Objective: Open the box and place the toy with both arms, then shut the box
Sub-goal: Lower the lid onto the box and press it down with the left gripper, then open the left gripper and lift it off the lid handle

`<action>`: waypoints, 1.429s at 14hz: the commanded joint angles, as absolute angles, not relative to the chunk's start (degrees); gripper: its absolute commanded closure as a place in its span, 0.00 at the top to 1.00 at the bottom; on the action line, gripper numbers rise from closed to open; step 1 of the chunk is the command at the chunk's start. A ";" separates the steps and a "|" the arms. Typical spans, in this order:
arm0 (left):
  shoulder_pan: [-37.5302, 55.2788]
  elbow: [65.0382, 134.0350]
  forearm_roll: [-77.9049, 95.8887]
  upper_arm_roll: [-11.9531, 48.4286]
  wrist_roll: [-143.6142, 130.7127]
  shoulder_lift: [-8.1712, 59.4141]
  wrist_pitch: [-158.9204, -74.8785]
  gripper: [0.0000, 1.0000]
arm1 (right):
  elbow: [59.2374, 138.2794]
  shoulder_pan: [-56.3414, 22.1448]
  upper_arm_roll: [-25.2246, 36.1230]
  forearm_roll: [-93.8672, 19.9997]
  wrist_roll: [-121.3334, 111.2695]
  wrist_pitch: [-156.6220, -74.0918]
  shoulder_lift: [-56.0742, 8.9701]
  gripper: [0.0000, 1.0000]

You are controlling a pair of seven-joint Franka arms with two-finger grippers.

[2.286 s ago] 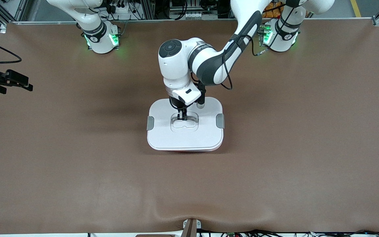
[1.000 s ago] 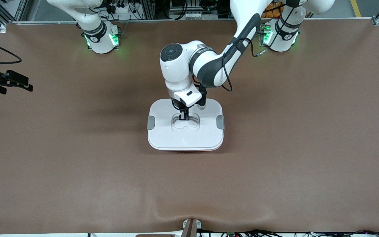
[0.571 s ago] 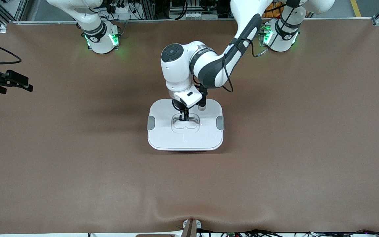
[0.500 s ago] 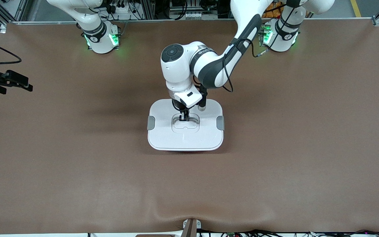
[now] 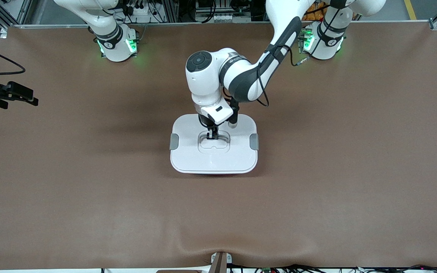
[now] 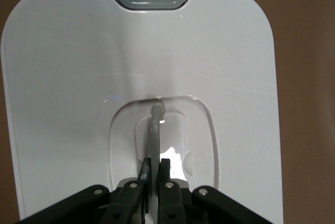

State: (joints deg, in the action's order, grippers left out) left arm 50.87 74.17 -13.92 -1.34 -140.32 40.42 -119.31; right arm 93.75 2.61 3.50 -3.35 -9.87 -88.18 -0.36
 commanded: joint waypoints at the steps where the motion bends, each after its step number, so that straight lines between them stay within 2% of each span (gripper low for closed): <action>1: 50.89 76.03 -12.83 -1.49 -138.43 40.34 -119.53 1.00 | 92.64 3.87 2.72 -3.25 -10.20 -87.71 -0.97 1.00; 14: 49.31 76.03 -10.46 -1.41 -133.51 34.99 -116.81 1.00 | 92.64 3.87 2.72 -3.25 -10.20 -87.80 -1.05 1.00; 20: 43.43 76.11 -5.29 -1.41 -117.56 28.23 -112.25 1.00 | 92.64 3.87 2.72 -3.25 -10.20 -87.71 -1.32 1.00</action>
State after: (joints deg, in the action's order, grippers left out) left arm 46.02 74.89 -8.20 -1.53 -124.67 32.14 -114.60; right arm 93.75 2.61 3.51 -3.35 -9.87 -88.18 -0.67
